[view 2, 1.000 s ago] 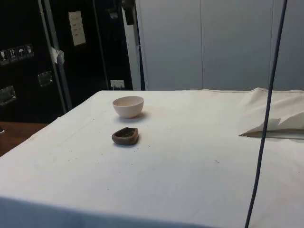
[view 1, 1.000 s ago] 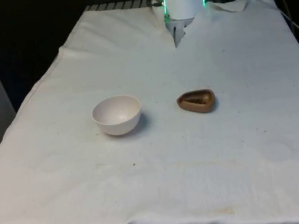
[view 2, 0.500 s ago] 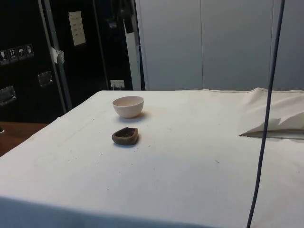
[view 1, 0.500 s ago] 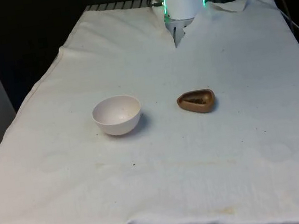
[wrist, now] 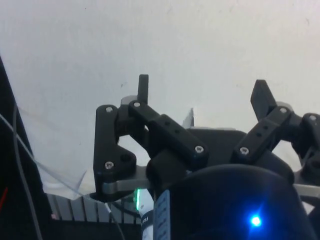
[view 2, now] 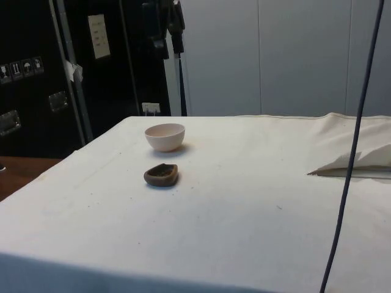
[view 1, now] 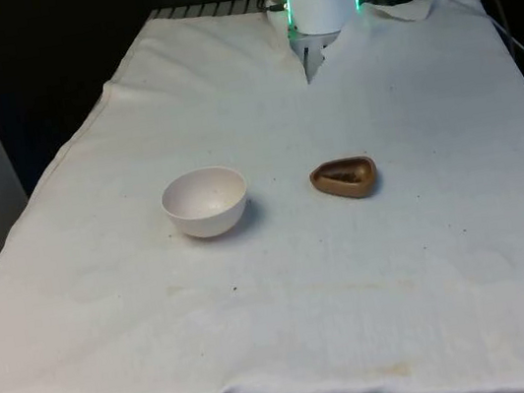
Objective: Pour the coffee beans from the cup into the bowl.
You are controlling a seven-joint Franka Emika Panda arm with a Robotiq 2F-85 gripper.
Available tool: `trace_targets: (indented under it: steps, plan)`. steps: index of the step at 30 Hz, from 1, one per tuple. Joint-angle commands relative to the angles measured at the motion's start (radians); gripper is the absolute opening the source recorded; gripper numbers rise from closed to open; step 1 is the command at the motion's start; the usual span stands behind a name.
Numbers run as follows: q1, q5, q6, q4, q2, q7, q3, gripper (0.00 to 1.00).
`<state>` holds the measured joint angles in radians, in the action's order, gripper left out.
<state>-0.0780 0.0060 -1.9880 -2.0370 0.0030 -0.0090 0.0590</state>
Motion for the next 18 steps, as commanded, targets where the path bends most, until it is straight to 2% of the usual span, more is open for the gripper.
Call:
trace_targets:
  steps: [1,6,7,8,14,15,16,18]
  plan:
    - [-0.003,-0.002,-0.026,-0.017,-0.009,0.012,-0.003,1.0]
    - [-0.003,-0.001,-0.074,-0.053,-0.015,0.036,-0.018,1.0]
    - [0.0,0.0,-0.06,-0.046,-0.01,0.028,-0.018,1.0]
    - [-0.003,-0.001,-0.092,-0.065,-0.015,0.046,-0.023,1.0]
    - [-0.002,-0.001,-0.15,-0.11,-0.015,0.075,-0.039,1.0]
    - [0.0,0.0,-0.126,-0.095,-0.01,0.064,-0.037,1.0]
    - [-0.002,-0.001,-0.171,-0.126,-0.015,0.086,-0.043,1.0]
    - [-0.003,-0.002,-0.192,-0.141,-0.015,0.097,-0.049,1.0]
